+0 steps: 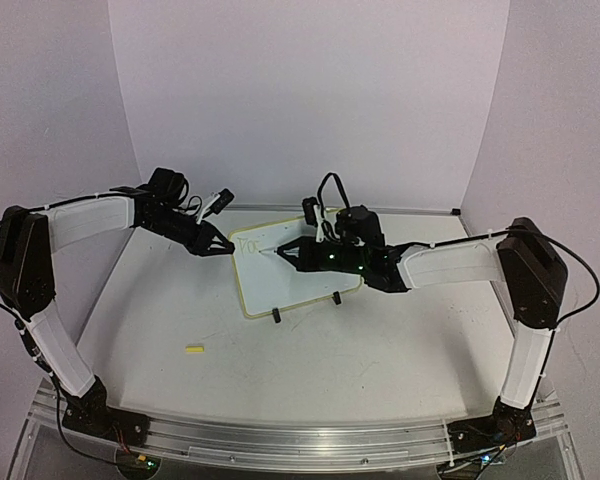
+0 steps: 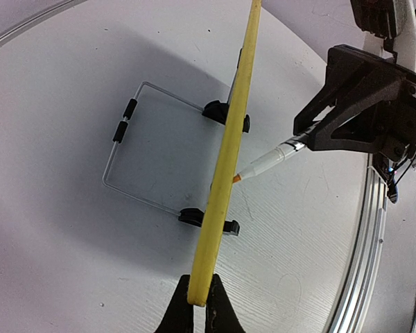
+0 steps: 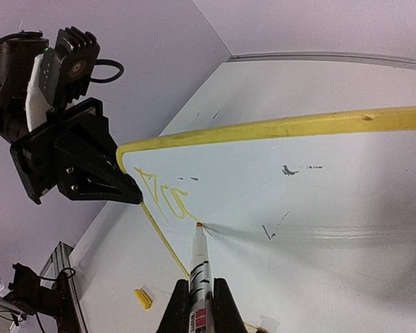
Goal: Write a sentence on the whiteboard
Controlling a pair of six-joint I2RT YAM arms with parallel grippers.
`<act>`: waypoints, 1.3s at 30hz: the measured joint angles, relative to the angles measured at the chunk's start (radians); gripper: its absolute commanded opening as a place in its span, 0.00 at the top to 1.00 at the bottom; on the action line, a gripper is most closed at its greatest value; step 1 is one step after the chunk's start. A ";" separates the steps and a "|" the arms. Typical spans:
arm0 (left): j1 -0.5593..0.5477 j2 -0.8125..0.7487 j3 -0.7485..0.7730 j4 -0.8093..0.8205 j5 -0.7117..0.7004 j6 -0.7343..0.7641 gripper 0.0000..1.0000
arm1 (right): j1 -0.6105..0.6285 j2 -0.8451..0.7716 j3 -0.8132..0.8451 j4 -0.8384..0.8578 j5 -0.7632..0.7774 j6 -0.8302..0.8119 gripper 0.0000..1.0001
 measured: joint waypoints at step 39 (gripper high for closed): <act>-0.005 -0.003 0.000 -0.002 -0.001 0.004 1.00 | 0.016 -0.052 -0.056 0.052 0.051 0.025 1.00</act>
